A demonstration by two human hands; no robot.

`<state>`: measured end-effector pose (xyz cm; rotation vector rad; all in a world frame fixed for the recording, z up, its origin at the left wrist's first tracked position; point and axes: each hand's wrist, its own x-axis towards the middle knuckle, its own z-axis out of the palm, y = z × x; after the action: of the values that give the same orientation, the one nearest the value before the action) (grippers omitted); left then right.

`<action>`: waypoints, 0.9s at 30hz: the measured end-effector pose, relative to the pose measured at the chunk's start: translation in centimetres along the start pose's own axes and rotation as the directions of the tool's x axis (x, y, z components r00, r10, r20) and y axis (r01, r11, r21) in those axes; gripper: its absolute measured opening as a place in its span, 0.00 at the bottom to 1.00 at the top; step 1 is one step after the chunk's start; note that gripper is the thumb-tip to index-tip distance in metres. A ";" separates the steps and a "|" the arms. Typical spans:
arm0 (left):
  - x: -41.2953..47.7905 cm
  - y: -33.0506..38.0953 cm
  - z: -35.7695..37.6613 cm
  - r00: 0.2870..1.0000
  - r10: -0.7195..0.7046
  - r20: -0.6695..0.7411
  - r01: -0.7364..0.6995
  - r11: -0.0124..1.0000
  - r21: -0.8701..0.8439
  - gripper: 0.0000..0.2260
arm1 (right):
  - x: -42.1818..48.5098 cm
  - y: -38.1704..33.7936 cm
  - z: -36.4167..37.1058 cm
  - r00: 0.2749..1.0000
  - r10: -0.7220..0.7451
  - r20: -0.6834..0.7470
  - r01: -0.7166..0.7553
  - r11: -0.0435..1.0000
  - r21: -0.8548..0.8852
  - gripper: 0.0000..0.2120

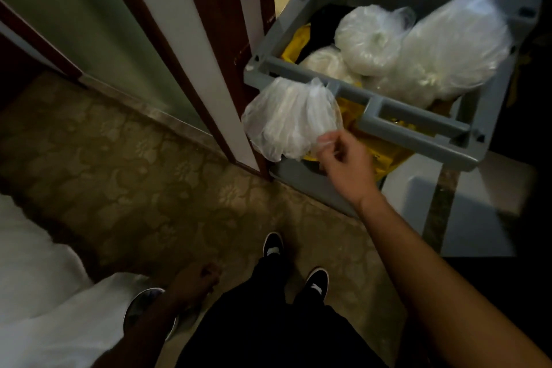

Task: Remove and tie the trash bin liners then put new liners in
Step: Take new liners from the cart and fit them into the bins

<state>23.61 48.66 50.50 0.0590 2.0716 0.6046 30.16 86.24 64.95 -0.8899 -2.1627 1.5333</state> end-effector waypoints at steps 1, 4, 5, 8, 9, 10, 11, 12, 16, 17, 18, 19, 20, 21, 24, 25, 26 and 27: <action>0.5 0.5 -0.3 1.000 -0.006 0.010 0.006 1.000 0.012 0.04 | 0.9 -1.2 -0.3 0.995 -0.038 -0.093 0.034 0.999 -0.039 0.03; 1.5 4.1 -1.7 1.000 0.027 -0.004 -0.027 0.999 0.026 0.06 | 4.5 -2.5 -1.0 0.952 -0.089 -0.294 0.020 0.973 -0.231 0.05; 1.7 5.8 -2.4 0.996 0.087 -0.016 -0.086 0.995 0.049 0.08 | 5.7 -2.2 -1.0 0.956 -0.060 -0.286 -0.026 0.957 -0.288 0.10; 3.6 11.2 -5.2 0.962 0.270 -0.051 -0.270 0.963 0.006 0.13 | 8.4 -1.3 -0.3 0.976 0.135 -0.169 -0.192 0.904 -0.382 0.28; 4.1 12.9 -6.0 0.945 0.325 -0.045 -0.325 0.946 0.008 0.13 | 8.7 -1.3 0.1 0.967 0.205 -0.152 -0.248 0.896 -0.368 0.31; 4.2 14.8 -6.9 0.931 0.364 -0.029 -0.364 0.931 -0.009 0.11 | 9.0 -1.0 0.4 0.955 0.257 -0.149 -0.293 0.899 -0.327 0.32; 4.0 16.9 -7.7 0.915 0.403 -0.019 -0.403 0.915 -0.019 0.09 | 9.2 -0.8 0.6 0.942 0.300 -0.151 -0.332 0.901 -0.279 0.31; 3.4 19.2 -8.3 0.896 0.443 -0.020 -0.444 0.896 -0.032 0.08 | 9.4 -0.4 0.8 0.933 0.327 -0.151 -0.356 0.903 -0.240 0.27; 2.0 26.5 -10.4 0.805 0.592 -0.042 -0.593 0.805 -0.027 0.07 | 9.6 -0.2 0.7 0.919 0.344 -0.190 -0.375 0.913 -0.160 0.10; 1.9 27.8 -10.7 0.781 0.623 -0.052 -0.623 0.782 0.004 0.07 | 9.5 -0.6 0.6 0.914 0.341 -0.220 -0.375 0.917 -0.138 0.10; 1.9 29.2 -11.0 0.755 0.651 -0.075 -0.650 0.759 0.045 0.07 | 9.5 -0.7 0.4 0.910 0.335 -0.246 -0.370 0.922 -0.112 0.11; 2.1 30.7 -11.2 0.726 0.678 -0.118 -0.673 0.735 0.081 0.07 | 9.6 -1.1 0.2 0.905 0.337 -0.259 -0.372 0.922 -0.103 0.11; 2.4 32.1 -11.3 0.690 0.701 -0.181 -0.693 0.712 0.114 0.07 | 9.7 -1.4 -0.1 0.905 0.336 -0.260 -0.372 0.922 -0.103 0.11; 2.9 33.4 -11.3 0.649 0.717 -0.255 -0.708 0.692 0.140 0.08 | 9.7 -1.8 -0.3 0.906 0.337 -0.256 -0.375 0.920 -0.117 0.10; 5.6 36.2 -10.9 0.623 0.710 -0.330 -0.669 0.701 0.246 0.14 | 9.8 -2.1 -0.8 0.920 0.311 -0.236 -0.353 0.922 -0.160 0.08; 6.5 36.7 -10.7 0.667 0.680 -0.305 -0.623 0.733 0.272 0.17 | 9.7 -2.1 -0.8 0.927 0.297 -0.229 -0.343 0.919 -0.193 0.07; 7.1 37.0 -10.5 0.717 0.637 -0.283 -0.578 0.770 0.270 0.21 | 9.5 -2.0 -0.8 0.933 0.282 -0.224 -0.332 0.914 -0.232 0.06; 7.7 37.2 -10.2 0.759 0.592 -0.271 -0.546 0.806 0.229 0.24 | 9.4 -1.8 -0.7 0.938 0.259 -0.229 -0.318 0.906 -0.279 0.05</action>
<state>3.92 79.38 65.28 0.7477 2.4285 0.8854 23.09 92.55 66.17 -1.4576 -2.2443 1.1786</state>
